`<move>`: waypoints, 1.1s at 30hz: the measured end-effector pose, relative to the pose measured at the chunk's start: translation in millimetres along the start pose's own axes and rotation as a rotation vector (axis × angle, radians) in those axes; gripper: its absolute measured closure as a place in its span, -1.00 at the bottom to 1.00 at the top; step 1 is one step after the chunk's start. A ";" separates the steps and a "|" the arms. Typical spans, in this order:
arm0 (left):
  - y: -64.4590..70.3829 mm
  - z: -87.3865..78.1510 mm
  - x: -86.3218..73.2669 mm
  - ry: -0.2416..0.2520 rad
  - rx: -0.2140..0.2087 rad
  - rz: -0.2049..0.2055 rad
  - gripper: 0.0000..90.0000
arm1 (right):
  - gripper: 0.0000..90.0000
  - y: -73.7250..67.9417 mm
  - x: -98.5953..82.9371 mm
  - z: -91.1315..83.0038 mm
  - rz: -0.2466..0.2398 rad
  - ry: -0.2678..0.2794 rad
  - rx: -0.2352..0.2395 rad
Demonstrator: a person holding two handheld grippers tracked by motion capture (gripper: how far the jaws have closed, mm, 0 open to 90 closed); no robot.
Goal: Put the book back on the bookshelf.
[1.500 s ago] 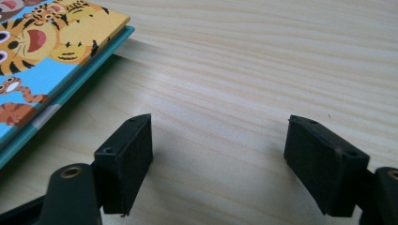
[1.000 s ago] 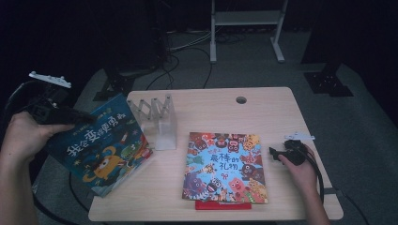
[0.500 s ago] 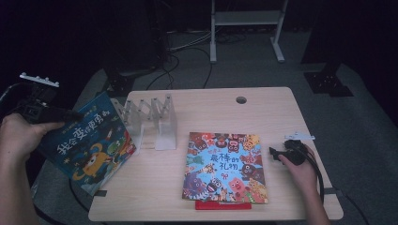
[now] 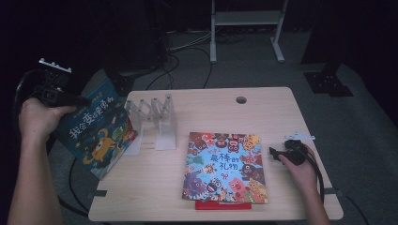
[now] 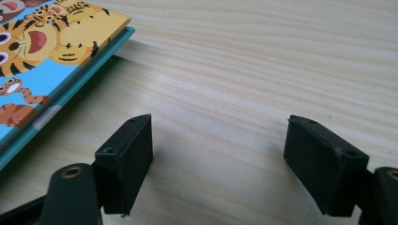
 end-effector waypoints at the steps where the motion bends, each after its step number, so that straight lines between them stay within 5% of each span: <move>1: 0.0 0.0 0.0 0.000 0.000 0.000 0.83 | -0.48 0.0 0.0 0.0 0.000 0.000 0.000; 18: -8.9 24.2 28.9 0.036 0.050 -0.059 0.83 | -0.48 -0.1 0.1 0.1 0.000 0.001 -0.002; 28: -11.0 21.5 26.3 0.036 0.039 -0.049 0.79 | -0.48 -0.2 -0.1 0.0 -0.001 -0.001 -0.001; 33: -9.0 7.7 31.5 0.057 0.034 -0.041 0.70 | -0.48 -0.1 0.0 0.0 -0.001 -0.001 0.000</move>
Point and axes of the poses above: each handheld gripper's, and its own axes: z roughly forward along the jaws, x roughly out of its top, y roughly to its right, the point moved 9 cm from there along z, roughly forward along the jaws, and after that the axes turned 7 degrees about -z, right-handed, at the moved point
